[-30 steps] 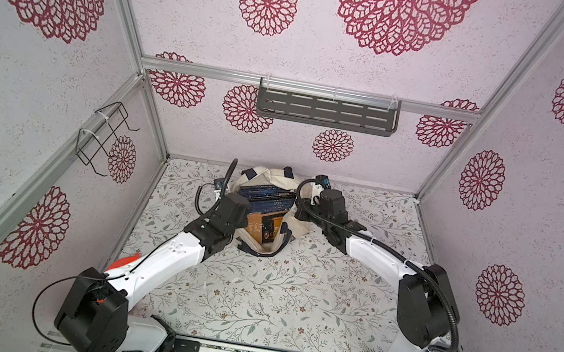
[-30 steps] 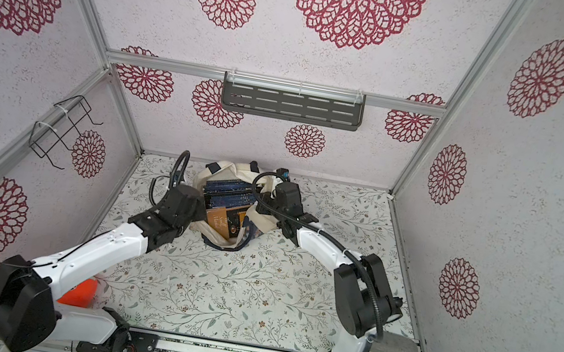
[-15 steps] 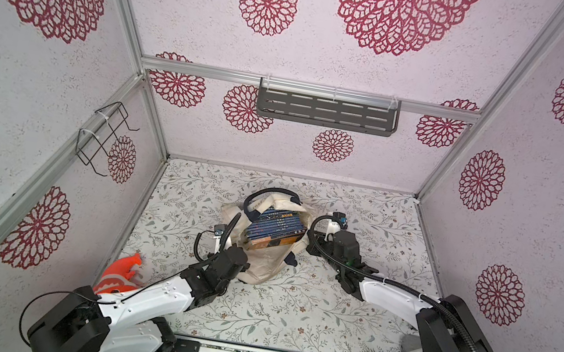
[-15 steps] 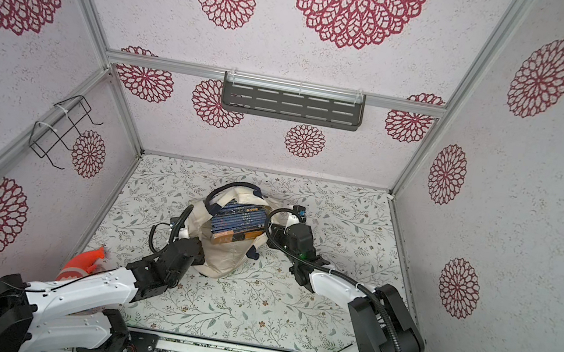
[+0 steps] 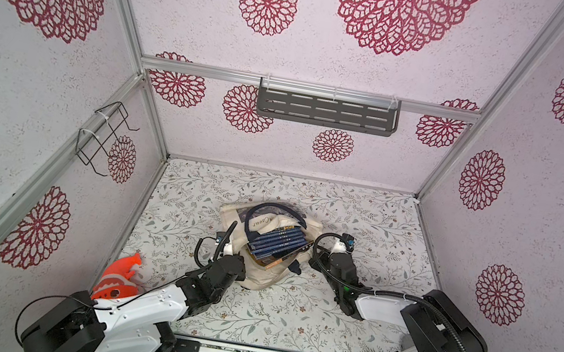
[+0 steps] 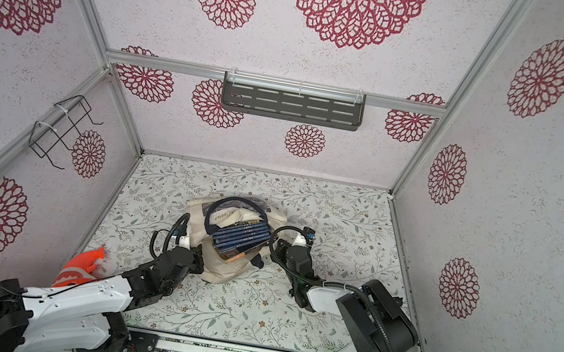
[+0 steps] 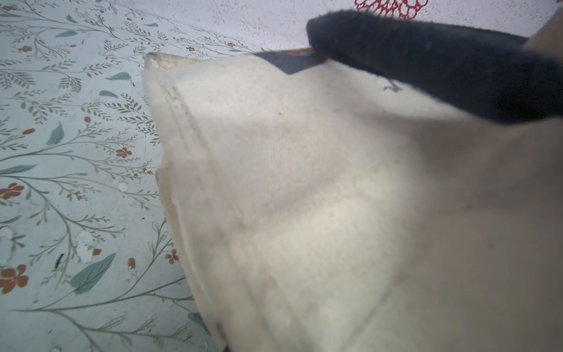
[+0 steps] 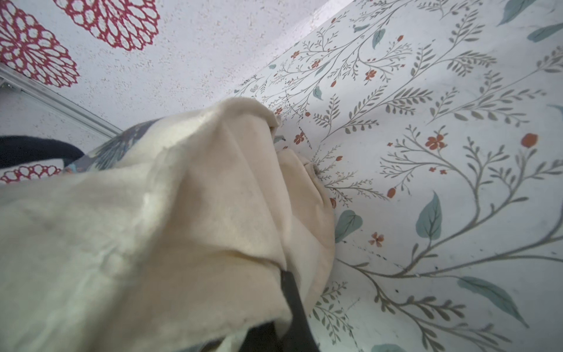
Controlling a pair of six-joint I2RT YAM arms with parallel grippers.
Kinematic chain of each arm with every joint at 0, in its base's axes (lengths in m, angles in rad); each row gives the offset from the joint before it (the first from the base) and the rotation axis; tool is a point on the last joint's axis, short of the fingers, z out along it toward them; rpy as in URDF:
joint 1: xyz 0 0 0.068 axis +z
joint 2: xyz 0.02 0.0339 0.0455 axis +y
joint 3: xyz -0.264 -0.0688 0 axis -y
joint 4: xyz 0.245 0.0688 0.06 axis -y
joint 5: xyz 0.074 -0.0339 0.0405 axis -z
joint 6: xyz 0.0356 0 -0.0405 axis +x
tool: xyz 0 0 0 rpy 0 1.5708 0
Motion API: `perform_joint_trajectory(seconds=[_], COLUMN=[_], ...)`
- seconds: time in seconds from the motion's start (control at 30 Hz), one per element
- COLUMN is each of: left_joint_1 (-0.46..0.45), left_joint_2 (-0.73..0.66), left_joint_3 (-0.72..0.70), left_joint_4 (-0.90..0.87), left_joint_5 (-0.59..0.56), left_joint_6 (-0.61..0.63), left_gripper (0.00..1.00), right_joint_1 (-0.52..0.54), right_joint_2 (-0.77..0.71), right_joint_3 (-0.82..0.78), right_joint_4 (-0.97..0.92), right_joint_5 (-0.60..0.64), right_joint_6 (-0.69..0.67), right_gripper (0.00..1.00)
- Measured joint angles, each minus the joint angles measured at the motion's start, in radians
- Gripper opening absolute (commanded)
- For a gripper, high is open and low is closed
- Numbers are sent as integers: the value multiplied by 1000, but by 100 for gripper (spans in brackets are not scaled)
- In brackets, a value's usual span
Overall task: Take out the books from the canvas bag
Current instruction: Adjust the canvas bag at the center of the board.
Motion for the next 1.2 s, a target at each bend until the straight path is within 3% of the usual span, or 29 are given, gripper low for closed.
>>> perform_joint_trajectory(seconds=[0.13, 0.47, 0.5, 0.53, 0.57, 0.77, 0.93, 1.2], left_joint_1=[8, 181, 185, 186, 186, 186, 188, 172], left_joint_2=[26, 168, 177, 179, 179, 167, 145, 145], left_joint_3=[26, 132, 142, 144, 141, 103, 72, 70], left_joint_4=[6, 75, 80, 87, 93, 119, 153, 170], left_joint_5=[-11, 119, 132, 143, 154, 180, 201, 208], left_joint_6=[33, 87, 93, 98, 105, 136, 138, 153], left_gripper=[0, 0, 0, 0, 0, 0, 0, 0], right_joint_1=[2, 14, 15, 16, 17, 24, 46, 134], right_joint_2=[86, 212, 205, 193, 178, 18, -151, -414], right_joint_3=[66, 230, 223, 211, 196, 79, 35, 35], right_joint_4=[42, 16, 12, 9, 4, -161, -314, -537], right_joint_5=[32, 69, 71, 71, 70, 79, 73, 70], right_joint_6=[23, 22, 23, 23, 26, 26, 40, 98], right_gripper=[0, 0, 7, 23, 32, 71, 79, 75])
